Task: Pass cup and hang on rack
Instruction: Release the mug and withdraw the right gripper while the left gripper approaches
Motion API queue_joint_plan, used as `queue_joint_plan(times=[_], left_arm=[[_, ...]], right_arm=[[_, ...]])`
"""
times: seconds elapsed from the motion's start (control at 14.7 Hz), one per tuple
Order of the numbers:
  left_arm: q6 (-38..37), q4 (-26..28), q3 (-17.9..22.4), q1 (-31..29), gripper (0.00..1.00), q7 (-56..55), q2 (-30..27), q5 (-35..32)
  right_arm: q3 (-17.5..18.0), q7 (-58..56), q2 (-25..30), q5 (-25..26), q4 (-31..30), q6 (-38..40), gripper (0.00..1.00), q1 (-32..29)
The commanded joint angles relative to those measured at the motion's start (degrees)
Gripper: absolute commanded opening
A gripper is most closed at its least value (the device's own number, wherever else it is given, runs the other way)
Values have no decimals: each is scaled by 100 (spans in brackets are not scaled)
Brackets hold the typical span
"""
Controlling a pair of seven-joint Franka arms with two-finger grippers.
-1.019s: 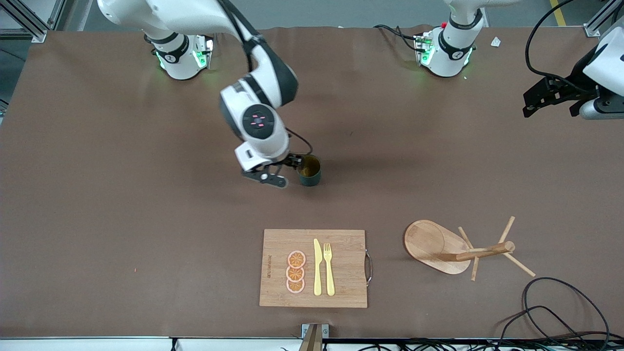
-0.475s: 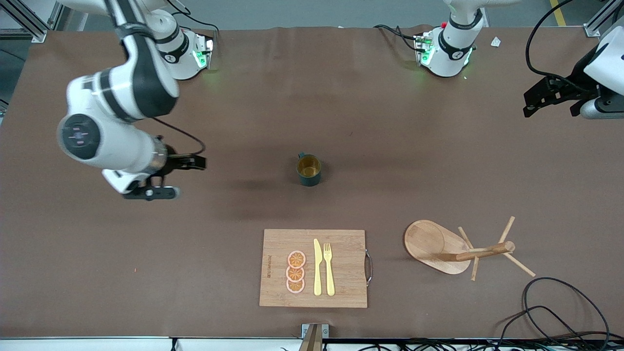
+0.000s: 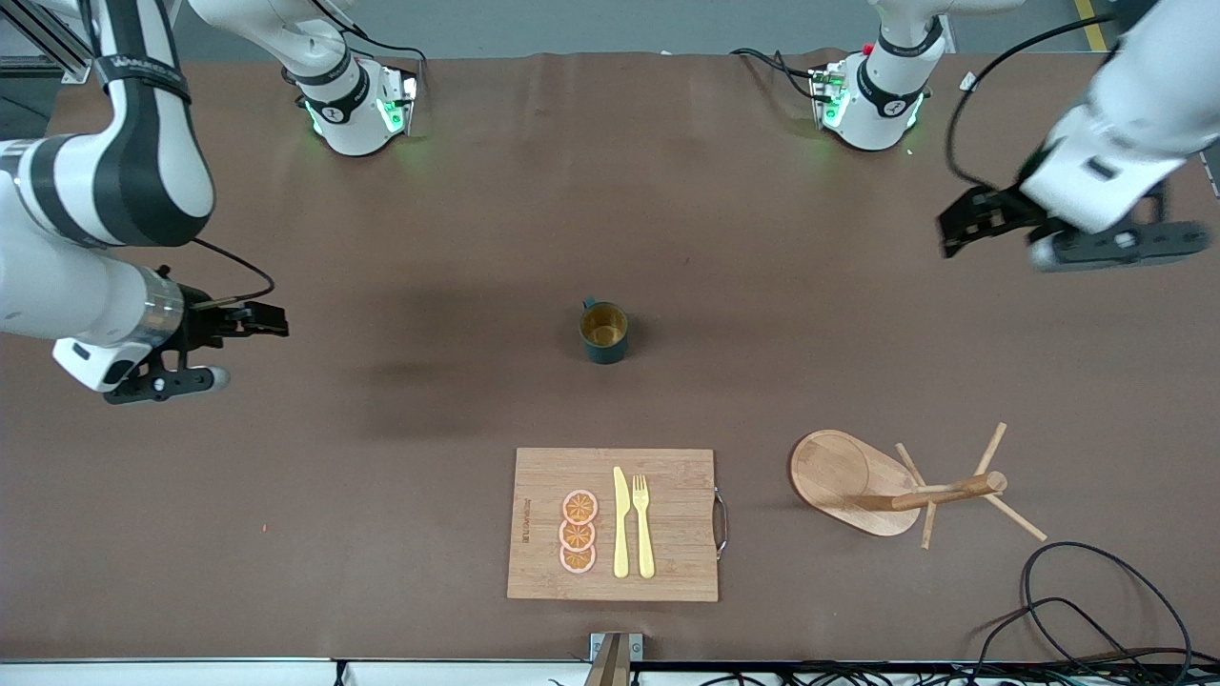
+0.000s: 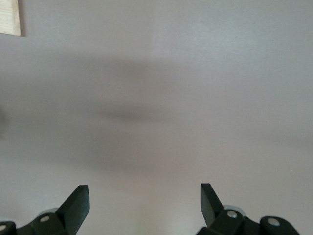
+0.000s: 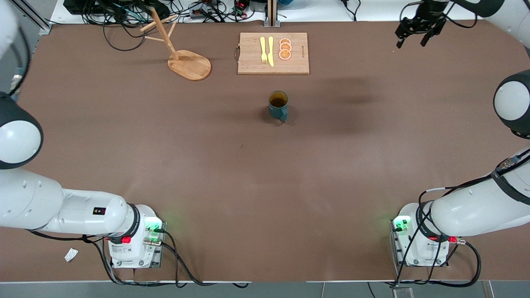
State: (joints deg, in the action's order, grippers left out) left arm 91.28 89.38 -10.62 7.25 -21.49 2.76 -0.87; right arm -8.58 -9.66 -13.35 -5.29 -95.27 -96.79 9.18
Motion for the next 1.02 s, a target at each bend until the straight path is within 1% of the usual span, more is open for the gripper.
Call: queue_joint_plan(times=[0.0,0.14,0.2,0.41,0.48,0.54,0.68,0.88,0.95], left_arm=[[302,-69,-72,564,100,-792,408,-159],[426,-87,-72,1127,100,-1460,707,-229],[443,-200,-72,1373,100,-1829,908,-247],[452,-797,-63,2138,100,-2919,1611,-264],[496,-938,-55,2340,100,-3183,1787,-264],[609,-1000,-46,2525,100,-3473,1920,-264],[899,-1001,-46,2824,100,-4106,2105,-282],[1233,-1010,-54,3325,100,-5195,2456,-764],[1409,-1010,-54,3518,100,-5547,2614,-887]], right_arm=[[120,-474,218,89,-176,11,100,-337],[120,-642,236,177,-97,11,100,-504],[120,-660,245,212,-19,20,100,-583],[120,-494,245,221,315,213,100,-847],[128,-188,245,221,438,265,100,-891],[128,76,236,221,570,370,100,-900],[120,167,201,248,790,643,100,-909],[128,158,113,230,1247,819,100,-1111],[128,166,61,230,1274,854,100,-1111]])
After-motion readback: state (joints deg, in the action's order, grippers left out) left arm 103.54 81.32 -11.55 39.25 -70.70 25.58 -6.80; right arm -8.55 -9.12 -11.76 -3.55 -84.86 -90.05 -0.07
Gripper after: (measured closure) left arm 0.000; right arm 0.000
